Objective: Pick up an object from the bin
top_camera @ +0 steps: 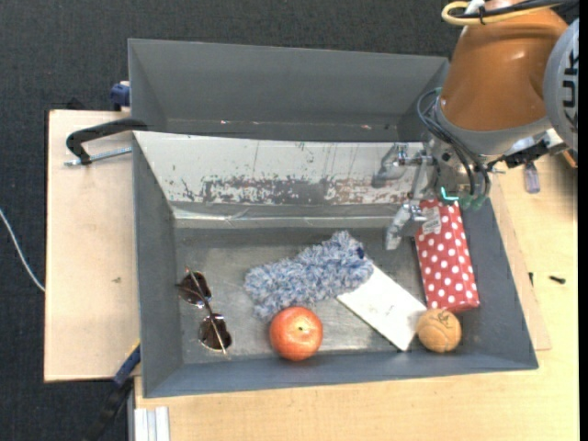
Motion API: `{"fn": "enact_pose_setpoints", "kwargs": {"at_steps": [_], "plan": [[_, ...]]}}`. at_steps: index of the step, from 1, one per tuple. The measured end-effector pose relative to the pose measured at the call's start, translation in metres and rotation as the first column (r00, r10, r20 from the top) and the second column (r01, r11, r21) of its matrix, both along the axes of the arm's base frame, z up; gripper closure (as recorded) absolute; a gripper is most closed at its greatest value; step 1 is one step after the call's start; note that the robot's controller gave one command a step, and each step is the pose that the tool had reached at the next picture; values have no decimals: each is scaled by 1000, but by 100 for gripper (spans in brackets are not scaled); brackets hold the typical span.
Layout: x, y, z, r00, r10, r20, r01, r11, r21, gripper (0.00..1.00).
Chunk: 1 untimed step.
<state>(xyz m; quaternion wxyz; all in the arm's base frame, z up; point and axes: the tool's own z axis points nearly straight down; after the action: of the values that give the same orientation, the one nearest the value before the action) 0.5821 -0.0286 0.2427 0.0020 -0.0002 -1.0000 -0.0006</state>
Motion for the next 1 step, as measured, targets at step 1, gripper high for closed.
{"fn": "enact_pose_setpoints", "kwargs": {"at_steps": [1], "plan": [[1, 0, 4, 1000, 1, 8, -1, 1000, -1, 0]]}}
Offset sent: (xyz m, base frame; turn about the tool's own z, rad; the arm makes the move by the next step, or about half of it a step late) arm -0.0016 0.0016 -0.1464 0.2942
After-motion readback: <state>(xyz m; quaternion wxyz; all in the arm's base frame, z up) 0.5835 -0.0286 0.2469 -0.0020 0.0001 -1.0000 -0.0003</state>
